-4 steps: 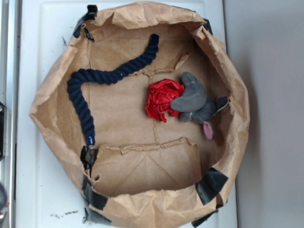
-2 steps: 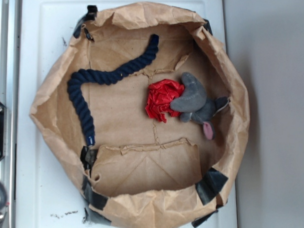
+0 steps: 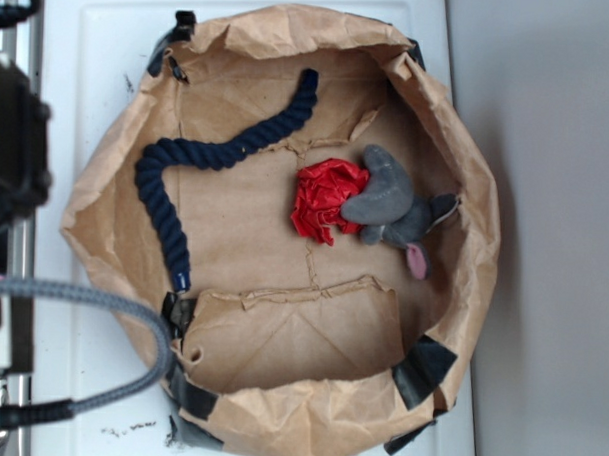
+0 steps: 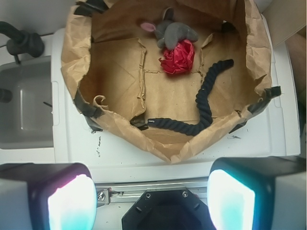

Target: Grab the blue rope.

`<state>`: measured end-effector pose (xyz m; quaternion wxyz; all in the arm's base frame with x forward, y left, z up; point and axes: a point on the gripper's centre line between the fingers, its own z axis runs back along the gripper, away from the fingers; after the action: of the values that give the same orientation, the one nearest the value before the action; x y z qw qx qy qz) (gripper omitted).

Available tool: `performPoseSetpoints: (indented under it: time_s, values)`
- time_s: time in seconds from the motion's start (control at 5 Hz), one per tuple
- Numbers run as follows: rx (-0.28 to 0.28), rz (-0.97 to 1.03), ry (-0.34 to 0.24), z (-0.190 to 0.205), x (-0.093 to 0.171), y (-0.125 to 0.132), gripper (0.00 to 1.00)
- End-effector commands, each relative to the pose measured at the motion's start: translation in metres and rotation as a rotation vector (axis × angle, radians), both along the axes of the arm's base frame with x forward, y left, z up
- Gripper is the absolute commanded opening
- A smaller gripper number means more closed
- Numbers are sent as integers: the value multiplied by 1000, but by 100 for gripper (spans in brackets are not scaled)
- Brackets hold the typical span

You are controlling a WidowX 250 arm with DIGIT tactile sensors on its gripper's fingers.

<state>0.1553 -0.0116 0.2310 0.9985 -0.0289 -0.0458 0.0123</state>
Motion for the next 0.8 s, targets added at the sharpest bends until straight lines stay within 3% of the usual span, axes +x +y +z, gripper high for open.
performPoseSetpoints:
  time_s: [0.0,0.2,0.4,0.6]
  values:
    - [-1,17,-36,10,5,2,100]
    - [55,44,-10,-37,39,16,100]
    - [74,44,63,-89,74,39,100]
    - [87,66,79,-124,98,64,100]
